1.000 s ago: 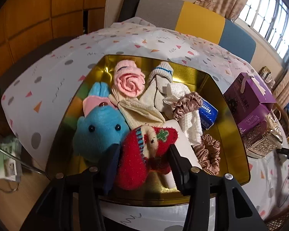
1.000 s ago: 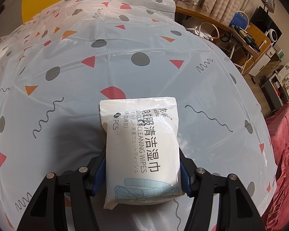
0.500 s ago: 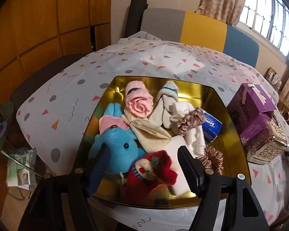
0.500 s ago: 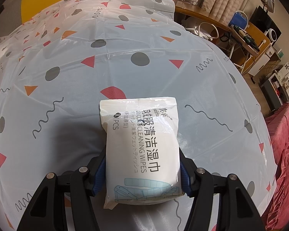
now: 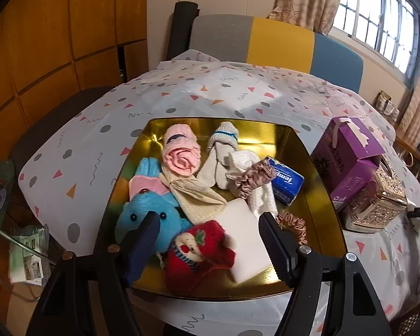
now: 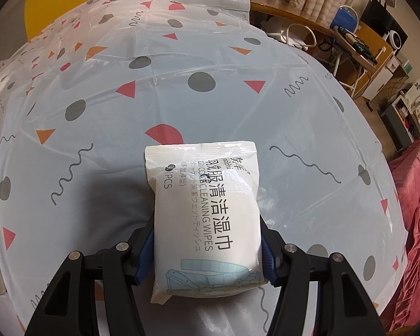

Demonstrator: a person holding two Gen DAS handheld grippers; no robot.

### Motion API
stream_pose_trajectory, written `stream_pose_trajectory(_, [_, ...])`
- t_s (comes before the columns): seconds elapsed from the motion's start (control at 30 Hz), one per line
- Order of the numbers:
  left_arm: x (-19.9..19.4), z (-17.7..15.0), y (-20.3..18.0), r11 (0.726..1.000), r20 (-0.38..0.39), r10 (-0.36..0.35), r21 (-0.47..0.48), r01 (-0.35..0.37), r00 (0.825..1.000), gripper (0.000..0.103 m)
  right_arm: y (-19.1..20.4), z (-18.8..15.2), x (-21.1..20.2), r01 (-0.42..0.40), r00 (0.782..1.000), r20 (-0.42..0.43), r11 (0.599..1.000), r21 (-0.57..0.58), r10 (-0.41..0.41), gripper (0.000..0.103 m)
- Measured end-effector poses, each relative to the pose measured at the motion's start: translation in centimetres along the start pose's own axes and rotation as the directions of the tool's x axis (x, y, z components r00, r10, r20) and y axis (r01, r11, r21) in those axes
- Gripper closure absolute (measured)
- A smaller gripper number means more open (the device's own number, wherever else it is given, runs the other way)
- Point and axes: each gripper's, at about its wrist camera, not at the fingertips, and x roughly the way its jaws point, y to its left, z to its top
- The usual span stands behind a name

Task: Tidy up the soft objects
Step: 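Carry the white wipes pack with the right tool into the gold tray and release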

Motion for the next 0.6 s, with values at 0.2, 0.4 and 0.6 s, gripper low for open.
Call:
stream_pose_trajectory(0.2, [-0.2,-0.1,-0.6,0.999,0.001,-0.024,0.021,0.024,1.000,0.027,-0.3,0.4,0.1,-0.035,0.999,-0.039,0.998,0.051,0.037,0.043])
stream_pose_trajectory(0.4, [-0.1,0.0,-0.9,0.999,-0.001,-0.036,0.031,0.036,0.999,0.027,0.9,0.7,-0.7,-0.132,0.989,-0.052,0.988,0.080,0.136,0.044])
stream_pose_trajectory(0.6, [-0.1,-0.3,-0.8,0.998,-0.005,-0.048,0.029,0.048,0.999,0.024,4.4,3.2,-4.8,-0.210,0.977,0.034,0.978,0.021,0.209,0.044])
